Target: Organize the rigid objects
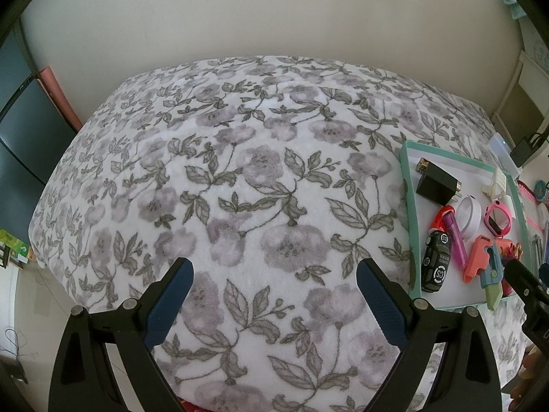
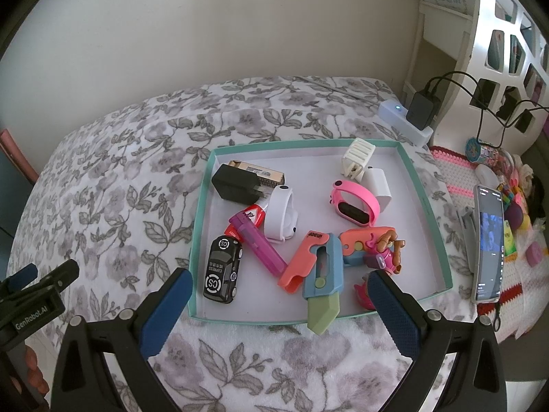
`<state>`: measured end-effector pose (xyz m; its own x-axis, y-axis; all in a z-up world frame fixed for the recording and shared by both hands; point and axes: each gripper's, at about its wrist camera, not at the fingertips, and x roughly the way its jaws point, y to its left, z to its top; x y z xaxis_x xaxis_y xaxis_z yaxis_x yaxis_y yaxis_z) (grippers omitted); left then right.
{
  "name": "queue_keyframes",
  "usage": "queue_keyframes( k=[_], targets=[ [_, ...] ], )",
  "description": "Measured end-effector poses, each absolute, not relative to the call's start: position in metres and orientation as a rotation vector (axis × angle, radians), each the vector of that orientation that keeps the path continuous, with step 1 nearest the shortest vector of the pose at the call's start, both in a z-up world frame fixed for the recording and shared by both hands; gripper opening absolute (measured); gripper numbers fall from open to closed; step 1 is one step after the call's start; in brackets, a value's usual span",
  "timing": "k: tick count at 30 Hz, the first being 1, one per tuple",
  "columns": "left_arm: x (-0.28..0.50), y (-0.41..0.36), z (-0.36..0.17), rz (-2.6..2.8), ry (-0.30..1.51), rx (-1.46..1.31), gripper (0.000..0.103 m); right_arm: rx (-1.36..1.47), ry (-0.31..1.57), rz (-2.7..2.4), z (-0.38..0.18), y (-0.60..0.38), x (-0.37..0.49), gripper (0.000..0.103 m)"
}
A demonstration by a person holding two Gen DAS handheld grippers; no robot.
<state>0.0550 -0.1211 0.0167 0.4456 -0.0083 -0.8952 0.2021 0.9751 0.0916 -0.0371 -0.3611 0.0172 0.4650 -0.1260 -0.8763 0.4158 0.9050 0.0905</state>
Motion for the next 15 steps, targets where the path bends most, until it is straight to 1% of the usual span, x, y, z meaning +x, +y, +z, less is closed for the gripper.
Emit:
queue_keyframes(
  k=[9, 15],
  targets=[
    [0.0549, -0.1195, 0.0183, -0.142, 1.098, 0.199, 0.096, 0.311, 1.039, -0.34, 0.017, -0.3611, -0.0371, 0.103],
    [0.0522, -0.1195, 0.0259, -0.157, 1.061, 0.197, 0.096, 0.312, 1.039, -0.34, 0.0169, -0.3608, -0.0371, 0.103]
  ],
)
